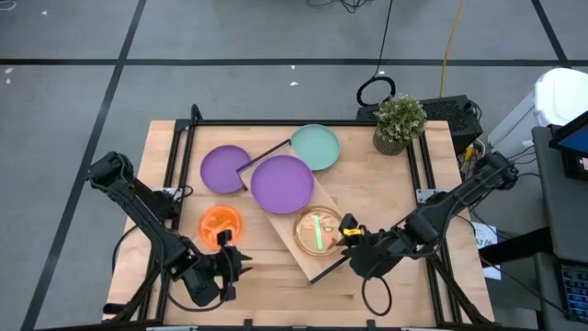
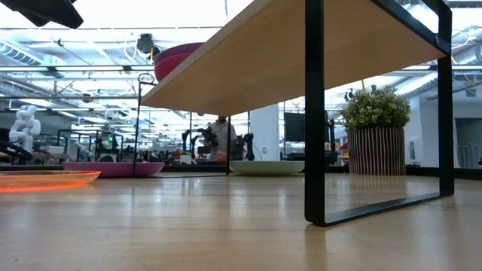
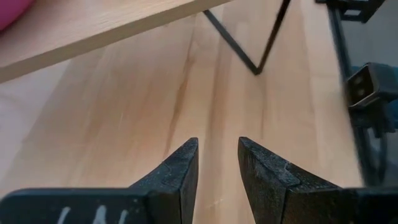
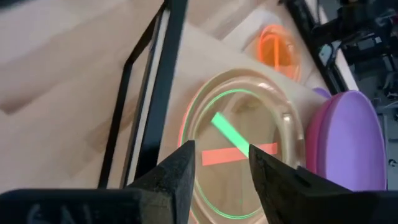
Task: Place and stack plates onto a shelf
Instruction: Stack the purple plate on top of the purple plate on the shelf
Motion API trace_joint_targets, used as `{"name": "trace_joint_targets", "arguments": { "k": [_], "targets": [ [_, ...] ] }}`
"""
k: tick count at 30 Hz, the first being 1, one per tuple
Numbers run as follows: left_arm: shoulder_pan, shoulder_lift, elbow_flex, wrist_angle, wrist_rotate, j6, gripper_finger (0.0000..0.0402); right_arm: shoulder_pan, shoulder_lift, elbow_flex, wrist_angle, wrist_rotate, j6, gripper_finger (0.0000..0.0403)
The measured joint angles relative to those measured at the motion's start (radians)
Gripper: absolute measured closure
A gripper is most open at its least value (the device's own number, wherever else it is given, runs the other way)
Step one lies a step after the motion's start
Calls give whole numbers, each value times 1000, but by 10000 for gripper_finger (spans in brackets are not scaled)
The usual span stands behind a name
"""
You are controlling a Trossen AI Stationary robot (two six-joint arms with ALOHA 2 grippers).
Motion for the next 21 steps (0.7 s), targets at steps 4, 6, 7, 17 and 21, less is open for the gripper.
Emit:
{"name": "trace_joint_targets", "arguments": {
  "k": [4, 6, 7, 17, 21],
  "targets": [
    [1, 0, 0, -94, -41, -10, 282, 0, -41, 0, 12, 0, 70, 274],
    [13, 0, 0, -160, -45, -33, 282, -1, -64, 0, 13, 1, 112, 274],
    [23, 0, 0, -196, -46, -48, 282, -1, -74, 0, 13, 2, 134, 274],
    [203, 0, 0, -494, 43, -31, 282, -2, -207, -37, -34, 9, 269, 275],
    [301, 0, 0, -529, 152, 67, 282, -1, -296, -131, 4, 58, 273, 275]
  ]
}}
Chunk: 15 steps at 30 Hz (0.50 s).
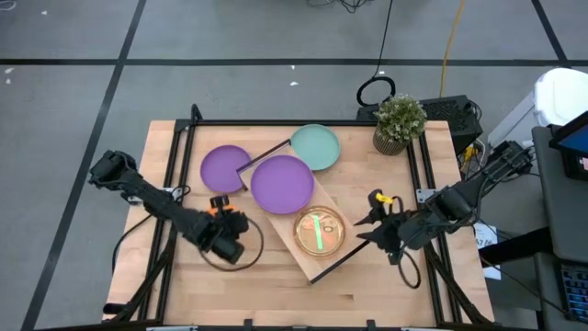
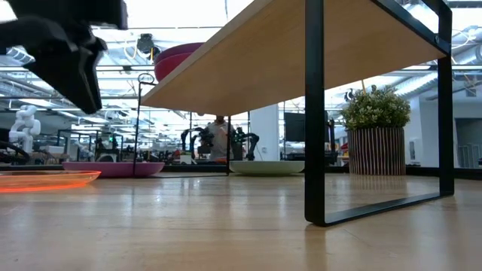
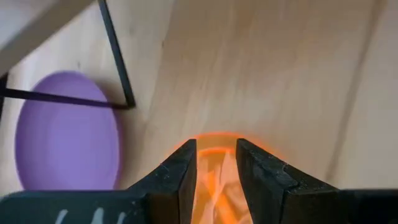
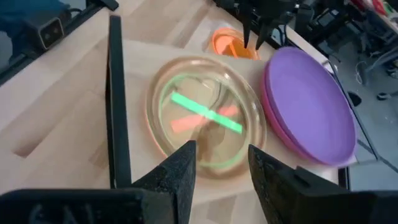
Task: Place and stack plates onto a shelf
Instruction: Stack the purple plate on top of the purple plate on the shelf
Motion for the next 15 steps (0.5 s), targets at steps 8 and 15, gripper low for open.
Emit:
{"name": "trace_joint_targets", "arguments": {
  "k": [8, 15],
  "targets": [
    [133, -16, -9, -92, 44, 163, 282, 0, -223, -234, 157, 86, -43, 275],
    [207, -107, -127, -23, 45, 241, 282, 0, -365, -320, 237, 187, -95, 275]
  ]
}}
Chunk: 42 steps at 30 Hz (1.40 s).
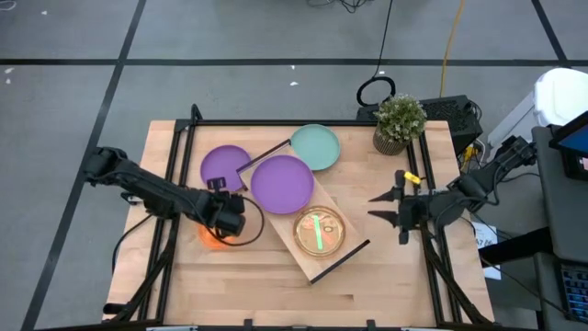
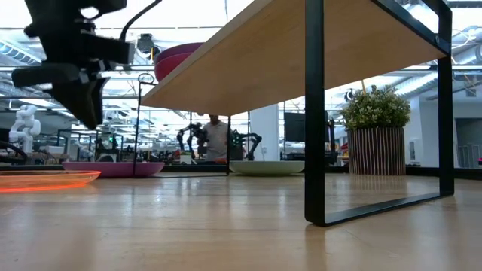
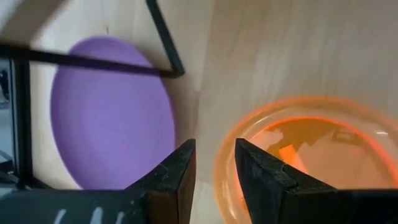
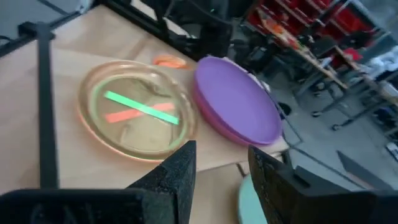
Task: Place and stack plates onto a shelf
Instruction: Stack the purple plate on top of the purple plate on the shelf
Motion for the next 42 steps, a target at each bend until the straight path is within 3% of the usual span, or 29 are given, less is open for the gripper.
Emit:
{"name": "trace_joint_targets", "arguments": {
  "k": [6, 12, 19, 28, 42],
  "targets": [
    [53, -87, -130, 66, -20, 39, 282, -2, -28, -31, 29, 78, -47, 275],
    [147, -93, -216, 102, 11, 40, 282, -19, -15, -71, 144, 101, -158, 275],
    [231, -91, -226, 191, 30, 67, 282, -53, -1, -101, 179, 101, -195, 275],
    [281, -87, -226, 281, 51, 260, 282, -61, -2, -108, 178, 100, -195, 275],
    [323, -83, -282, 369, 58, 284, 282, -61, -2, -108, 178, 97, -165, 275]
  ]
}}
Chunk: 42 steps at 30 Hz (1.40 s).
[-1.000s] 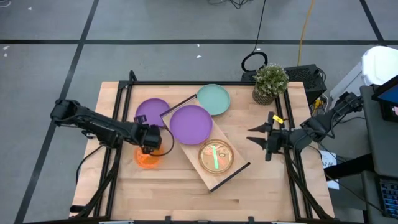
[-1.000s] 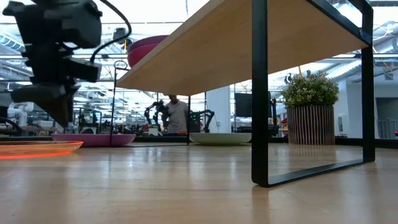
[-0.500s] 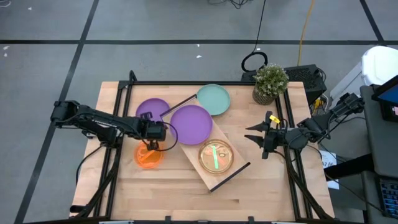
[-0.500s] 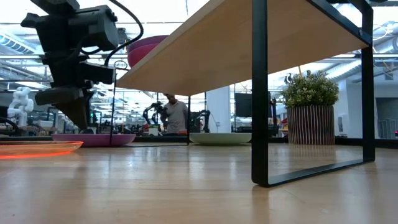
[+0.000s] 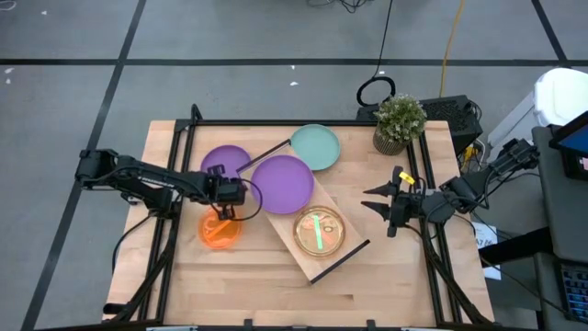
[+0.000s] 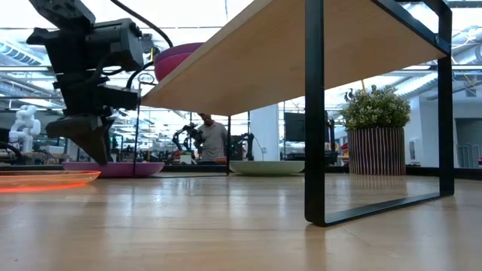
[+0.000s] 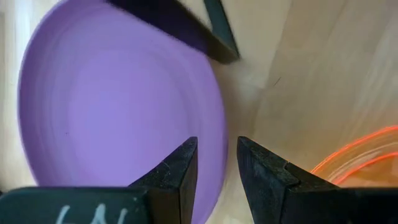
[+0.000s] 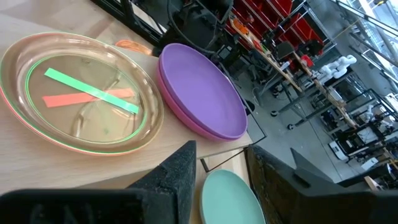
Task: Place and stack plates onto a shelf
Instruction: Stack the purple plate on top of the purple plate on the shelf
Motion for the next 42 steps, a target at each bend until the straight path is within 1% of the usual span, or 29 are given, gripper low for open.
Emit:
{"name": "trace_joint_targets", "arguments": {
  "k": [3, 7, 11, 14, 18, 19, 20, 25, 29, 33, 37, 42],
  "targets": [
    [0, 0, -19, 22, 33, 7, 282, 0, 0, 0, 0, 0, 0, 275],
    [6, 0, -56, 54, 33, 7, 282, 0, 0, 0, 0, 0, 0, 275],
    [19, 0, -72, 58, -10, -25, 286, 0, 0, 0, 0, 0, 0, 275],
    [28, 0, -72, 57, -18, -43, 312, 0, 0, 0, 0, 0, -1, 275],
    [31, 0, -72, 50, -18, -43, 373, 0, 0, 0, 0, 0, -2, 275],
    [31, 0, -72, 50, -22, -52, 385, 0, 0, 0, 0, 0, -2, 275],
    [31, -1, -72, 41, -19, -52, 389, 0, 0, 0, 0, 0, -2, 275],
    [30, -1, -68, 36, -24, -72, 391, 0, 0, 0, 0, 0, -3, 275],
    [31, -3, -37, -4, -64, -111, 392, 0, 0, 0, 0, 0, -3, 275],
    [31, -3, 14, -58, -100, -115, 392, 0, 0, 0, 0, 0, -3, 275],
    [31, -3, 74, -144, -108, -117, 392, 0, 0, 0, -1, 0, -3, 275],
    [30, -25, 126, -194, -119, -130, 392, 0, 0, 0, -2, 0, -3, 275]
  ]
}}
